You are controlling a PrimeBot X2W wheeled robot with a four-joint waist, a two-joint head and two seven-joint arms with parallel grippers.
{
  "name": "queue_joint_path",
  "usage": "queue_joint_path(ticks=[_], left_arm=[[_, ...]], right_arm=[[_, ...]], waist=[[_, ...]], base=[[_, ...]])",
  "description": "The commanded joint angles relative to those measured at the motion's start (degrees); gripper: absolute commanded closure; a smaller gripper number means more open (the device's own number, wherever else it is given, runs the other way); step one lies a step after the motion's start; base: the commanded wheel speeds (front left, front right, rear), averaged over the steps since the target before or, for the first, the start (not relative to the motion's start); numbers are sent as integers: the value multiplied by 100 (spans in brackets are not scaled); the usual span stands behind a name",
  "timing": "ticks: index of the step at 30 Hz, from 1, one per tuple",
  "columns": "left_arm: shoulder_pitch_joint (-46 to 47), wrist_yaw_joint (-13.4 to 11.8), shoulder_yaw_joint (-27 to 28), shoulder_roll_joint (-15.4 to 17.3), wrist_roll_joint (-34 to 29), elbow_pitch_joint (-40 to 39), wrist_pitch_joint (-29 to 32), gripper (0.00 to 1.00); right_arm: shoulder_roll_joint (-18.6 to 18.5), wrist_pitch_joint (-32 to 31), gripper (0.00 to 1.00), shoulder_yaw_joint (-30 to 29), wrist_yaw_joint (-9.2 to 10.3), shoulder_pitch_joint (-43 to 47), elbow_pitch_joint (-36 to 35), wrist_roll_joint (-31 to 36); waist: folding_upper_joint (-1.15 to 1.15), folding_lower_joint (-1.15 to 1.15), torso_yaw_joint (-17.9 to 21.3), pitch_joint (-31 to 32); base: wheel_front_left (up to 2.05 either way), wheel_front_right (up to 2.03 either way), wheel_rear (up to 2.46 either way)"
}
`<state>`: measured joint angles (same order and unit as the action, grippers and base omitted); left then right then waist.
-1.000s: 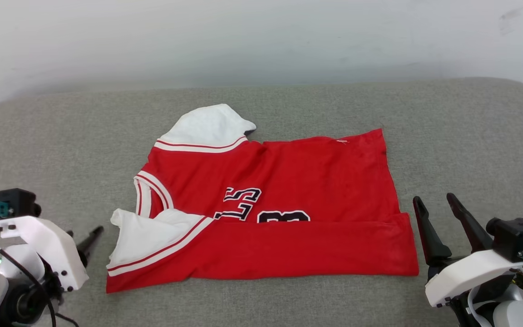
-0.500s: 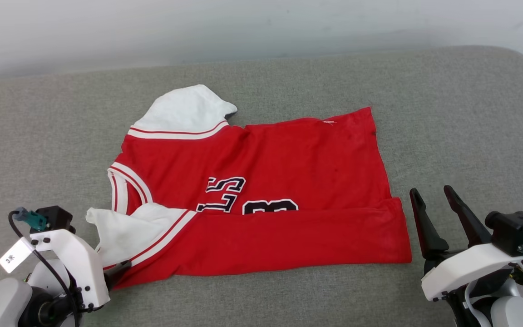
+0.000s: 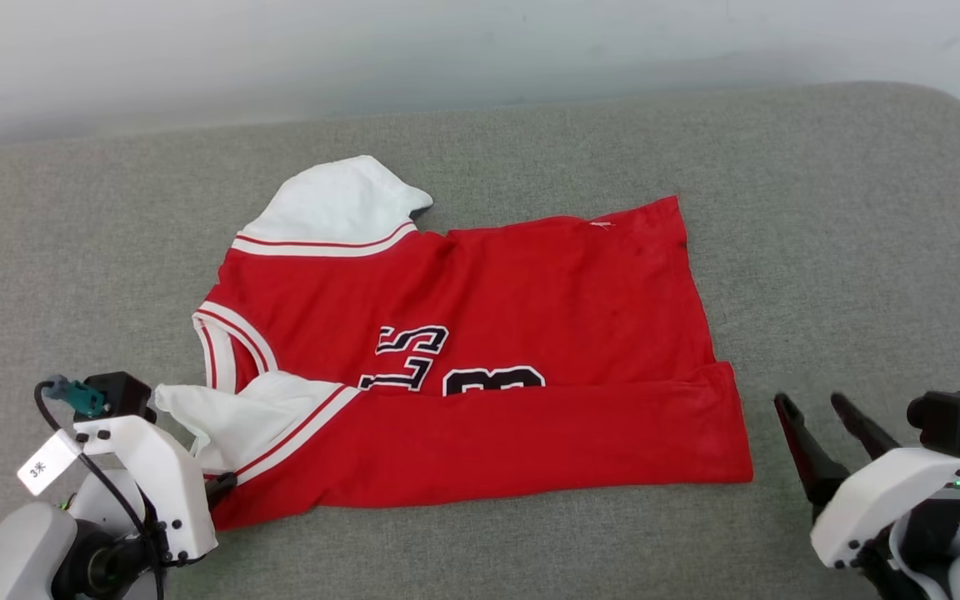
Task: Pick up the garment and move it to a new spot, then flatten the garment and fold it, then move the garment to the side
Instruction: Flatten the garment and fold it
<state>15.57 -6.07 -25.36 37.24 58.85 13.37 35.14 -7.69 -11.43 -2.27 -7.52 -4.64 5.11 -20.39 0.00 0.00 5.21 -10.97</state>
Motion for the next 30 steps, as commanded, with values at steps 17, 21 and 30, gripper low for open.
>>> queue_joint_path(ticks=[17,21,30], left_arm=[[-100,-358,98,229,-312,-1276,-282,100],[-76,-341,69,171,-320,-1298,-310,100],[-79,-286,72,97,-333,-1229,-456,100]], right_arm=[[-479,-2450,0,590,6,-562,276,-763],[-444,-2605,0,906,6,-720,691,-830],[-451,-2664,100,1341,4,-890,1321,-1041]], waist=[[0,0,-340,-178],[0,0,-398,-288],[0,0,-437,-332]], base=[[0,0,0],[0,0,0],[0,0,0]])
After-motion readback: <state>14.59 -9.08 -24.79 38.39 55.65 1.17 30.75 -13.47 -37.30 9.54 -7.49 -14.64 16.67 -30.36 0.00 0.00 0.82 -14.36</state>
